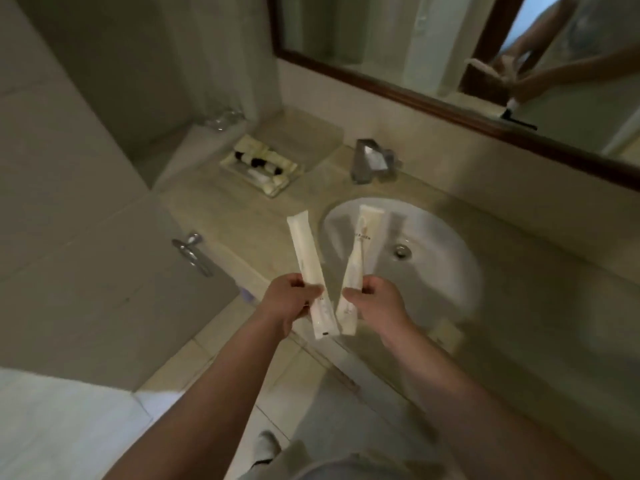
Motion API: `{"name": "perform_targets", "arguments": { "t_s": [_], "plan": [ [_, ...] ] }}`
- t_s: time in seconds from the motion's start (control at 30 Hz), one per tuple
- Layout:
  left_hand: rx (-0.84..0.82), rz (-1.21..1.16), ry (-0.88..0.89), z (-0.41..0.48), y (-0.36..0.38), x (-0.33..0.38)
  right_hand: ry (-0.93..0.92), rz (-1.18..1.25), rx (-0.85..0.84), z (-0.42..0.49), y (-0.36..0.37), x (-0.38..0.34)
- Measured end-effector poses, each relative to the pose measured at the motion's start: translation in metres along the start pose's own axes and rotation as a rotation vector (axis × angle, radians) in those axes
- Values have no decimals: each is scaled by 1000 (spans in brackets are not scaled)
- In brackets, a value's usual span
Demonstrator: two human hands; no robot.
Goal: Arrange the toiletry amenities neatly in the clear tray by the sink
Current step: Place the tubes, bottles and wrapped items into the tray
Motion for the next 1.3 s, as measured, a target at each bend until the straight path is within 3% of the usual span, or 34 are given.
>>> {"name": "perform_targets", "arguments": {
  "t_s": [0.2,0.4,0.67,0.87,1.1,1.3],
  "plan": [
    [54,-143,-8,36,-136,45,-69,-7,-77,61,129,-60],
    [100,-80,-56,83,-191,92,-46,-29,-80,111,164,-85],
    [165,-134,-86,156,-198,161,-6,-79,38,226,174,-88],
    [171,-135,-95,217,-204,222,36,-143,16,286,177,-90],
    [81,-81,-239,300,-183,279,102,-252,226,340,145,-97],
    [3,-91,-351,345,-151,315,116,-244,274,345,153,-105]
  ]
}}
Point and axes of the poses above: each hand's wrist, its own z-axis towards the middle knuckle, its own y-axis out of the palm, x = y × z, the point moved 6 cm from there along z, towards the middle knuckle, and after that the axes turned 15 degrees about -y, right-handed, at the moved point
